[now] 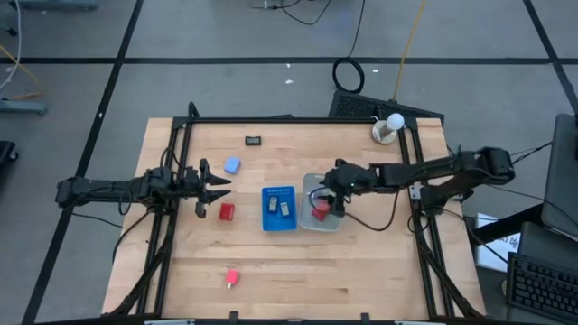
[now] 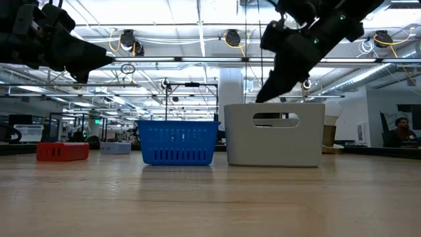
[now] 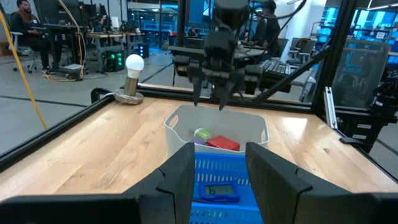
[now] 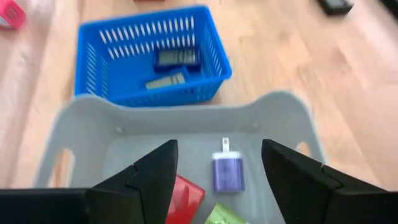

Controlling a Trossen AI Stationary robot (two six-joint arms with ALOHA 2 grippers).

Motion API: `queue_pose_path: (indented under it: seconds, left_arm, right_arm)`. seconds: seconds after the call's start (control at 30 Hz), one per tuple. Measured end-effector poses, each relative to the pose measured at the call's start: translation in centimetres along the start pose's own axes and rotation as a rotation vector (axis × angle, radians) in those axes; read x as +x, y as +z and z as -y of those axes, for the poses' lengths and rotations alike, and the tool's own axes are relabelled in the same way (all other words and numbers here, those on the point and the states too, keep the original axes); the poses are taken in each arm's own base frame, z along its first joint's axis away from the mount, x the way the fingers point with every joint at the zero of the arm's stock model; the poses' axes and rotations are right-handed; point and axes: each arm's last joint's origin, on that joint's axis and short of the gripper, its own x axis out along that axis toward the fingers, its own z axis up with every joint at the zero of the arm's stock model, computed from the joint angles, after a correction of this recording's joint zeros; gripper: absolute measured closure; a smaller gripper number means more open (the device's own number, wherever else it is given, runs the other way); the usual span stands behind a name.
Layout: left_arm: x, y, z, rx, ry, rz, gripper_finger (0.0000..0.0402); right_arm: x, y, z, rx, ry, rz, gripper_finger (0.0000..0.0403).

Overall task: Pick & Place Office items
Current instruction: Put the pink charger adapter into the gray bin

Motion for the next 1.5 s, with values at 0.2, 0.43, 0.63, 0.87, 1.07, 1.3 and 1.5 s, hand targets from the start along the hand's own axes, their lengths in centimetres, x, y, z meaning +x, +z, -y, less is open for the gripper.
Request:
queue_pose_path:
  seconds: [0.2,0.43,0.63,0.87,1.07,1.3,1.5]
  left_arm:
    - [0.0,0.0,0.0,0.0,0.0,0.0,0.0256]
    - [0.0,0.0,0.0,0.0,0.0,0.0,0.0256]
    - [0.0,0.0,0.0,0.0,0.0,0.0,0.0256]
    - [0.0,0.0,0.0,0.0,0.0,0.0,0.0256]
    - [0.0,0.0,0.0,0.0,0.0,0.0,0.0256]
    - [0.0,0.0,0.0,0.0,0.0,0.0,0.0256]
    - [0.0,0.0,0.0,0.0,0.0,0.0,0.0256]
  right_arm:
    - [-2.0,0.9,0.1,0.011,0.008,0.082,0.0184]
    - [-3.8,0.8,0.2,0.037,0.017,0.151,0.0188]
    - [-4.9,-0.4,0.4,0.018,0.026,0.251,0.0188]
    - [-7.1,-1.9,0.7,0.003,0.028,0.31,0.019]
    - [-9.1,-3.4,1.0,0.027,0.038,0.386,0.0191]
    - [-10.5,-5.6,1.0,0.05,0.163,0.456,0.0191]
    - [-10.8,-7.5,0.6,0.031,0.39,0.568,0.0191]
